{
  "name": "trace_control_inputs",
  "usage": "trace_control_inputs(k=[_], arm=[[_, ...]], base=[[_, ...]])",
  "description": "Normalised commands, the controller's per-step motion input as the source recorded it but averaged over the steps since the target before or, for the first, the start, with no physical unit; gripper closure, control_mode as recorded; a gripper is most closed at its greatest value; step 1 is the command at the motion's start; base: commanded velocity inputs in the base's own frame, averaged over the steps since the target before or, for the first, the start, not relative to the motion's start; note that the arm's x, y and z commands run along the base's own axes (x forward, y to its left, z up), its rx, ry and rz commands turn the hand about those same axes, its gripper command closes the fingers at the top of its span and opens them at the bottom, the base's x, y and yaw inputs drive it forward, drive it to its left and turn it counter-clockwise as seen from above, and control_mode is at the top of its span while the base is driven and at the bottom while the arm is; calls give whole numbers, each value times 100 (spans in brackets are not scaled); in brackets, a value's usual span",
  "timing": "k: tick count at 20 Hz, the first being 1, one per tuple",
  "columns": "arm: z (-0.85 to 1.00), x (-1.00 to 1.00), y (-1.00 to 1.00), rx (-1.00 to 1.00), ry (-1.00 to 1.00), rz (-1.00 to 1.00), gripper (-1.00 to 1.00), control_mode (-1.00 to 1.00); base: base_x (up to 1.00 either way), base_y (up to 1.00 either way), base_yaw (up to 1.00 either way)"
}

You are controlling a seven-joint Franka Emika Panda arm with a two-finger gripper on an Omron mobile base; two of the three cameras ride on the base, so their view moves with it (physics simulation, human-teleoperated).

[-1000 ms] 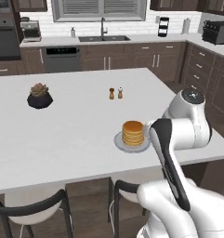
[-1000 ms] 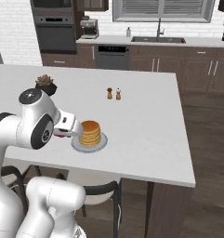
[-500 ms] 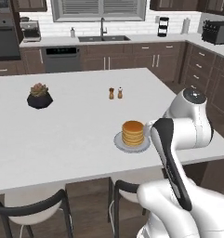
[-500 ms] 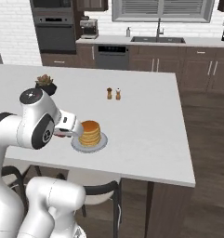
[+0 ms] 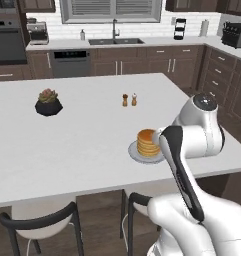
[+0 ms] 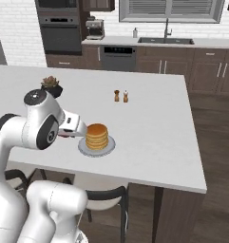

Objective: Take the strawberry from the fridge and place it on top of the pancake, located on the dining counter.

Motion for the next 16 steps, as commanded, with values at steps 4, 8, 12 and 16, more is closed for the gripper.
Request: trace_control_inputs(k=[4, 8, 12, 16], arm=[[12, 67, -1, 0, 0, 0, 100, -100], [2, 69, -21, 1, 5, -2, 100, -100], [-6, 100, -9, 2, 8, -9, 100, -100], [-31, 98, 0, 1, 3, -7, 100, -100]], base=[[0, 0, 0], [0, 0, 0], [0, 0, 0], [0, 0, 0]])
